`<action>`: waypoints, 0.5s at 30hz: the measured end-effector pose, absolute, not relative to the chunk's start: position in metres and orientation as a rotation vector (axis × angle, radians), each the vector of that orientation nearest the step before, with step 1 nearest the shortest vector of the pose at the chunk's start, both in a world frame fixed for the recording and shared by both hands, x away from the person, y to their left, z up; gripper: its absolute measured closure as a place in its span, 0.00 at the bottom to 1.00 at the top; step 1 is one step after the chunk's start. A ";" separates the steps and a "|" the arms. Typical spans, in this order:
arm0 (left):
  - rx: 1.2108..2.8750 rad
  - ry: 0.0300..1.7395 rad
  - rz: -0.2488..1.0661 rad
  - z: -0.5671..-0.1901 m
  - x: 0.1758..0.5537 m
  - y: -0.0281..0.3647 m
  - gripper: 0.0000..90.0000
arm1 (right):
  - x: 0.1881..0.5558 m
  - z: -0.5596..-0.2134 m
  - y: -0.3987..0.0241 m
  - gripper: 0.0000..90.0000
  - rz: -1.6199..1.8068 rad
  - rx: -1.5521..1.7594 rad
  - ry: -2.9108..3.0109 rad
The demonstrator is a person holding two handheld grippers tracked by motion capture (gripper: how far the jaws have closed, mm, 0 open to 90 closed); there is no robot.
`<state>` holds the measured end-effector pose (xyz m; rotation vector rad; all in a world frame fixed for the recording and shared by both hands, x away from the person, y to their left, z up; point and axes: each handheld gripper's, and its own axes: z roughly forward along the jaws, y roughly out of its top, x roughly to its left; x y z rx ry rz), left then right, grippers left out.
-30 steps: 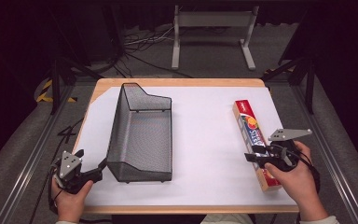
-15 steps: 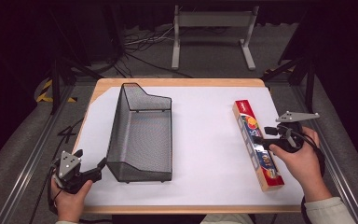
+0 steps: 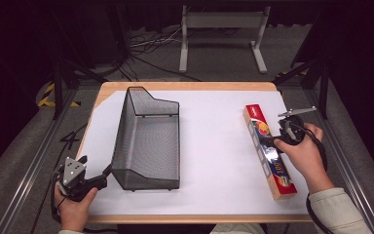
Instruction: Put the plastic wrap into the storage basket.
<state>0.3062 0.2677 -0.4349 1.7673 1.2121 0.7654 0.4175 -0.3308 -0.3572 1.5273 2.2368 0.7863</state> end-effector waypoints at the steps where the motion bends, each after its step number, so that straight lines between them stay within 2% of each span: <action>1: 1.769 1.212 0.765 -0.435 0.306 0.268 0.14 | 0.419 -0.361 -0.329 0.08 0.776 1.539 2.247; 13: 1.778 1.201 0.763 -0.436 0.307 0.266 0.14 | 0.429 -0.390 -0.321 0.08 0.640 1.648 2.235; 15: 1.778 1.203 0.764 -0.435 0.307 0.265 0.14 | 0.430 -0.394 -0.320 0.11 0.593 1.678 2.232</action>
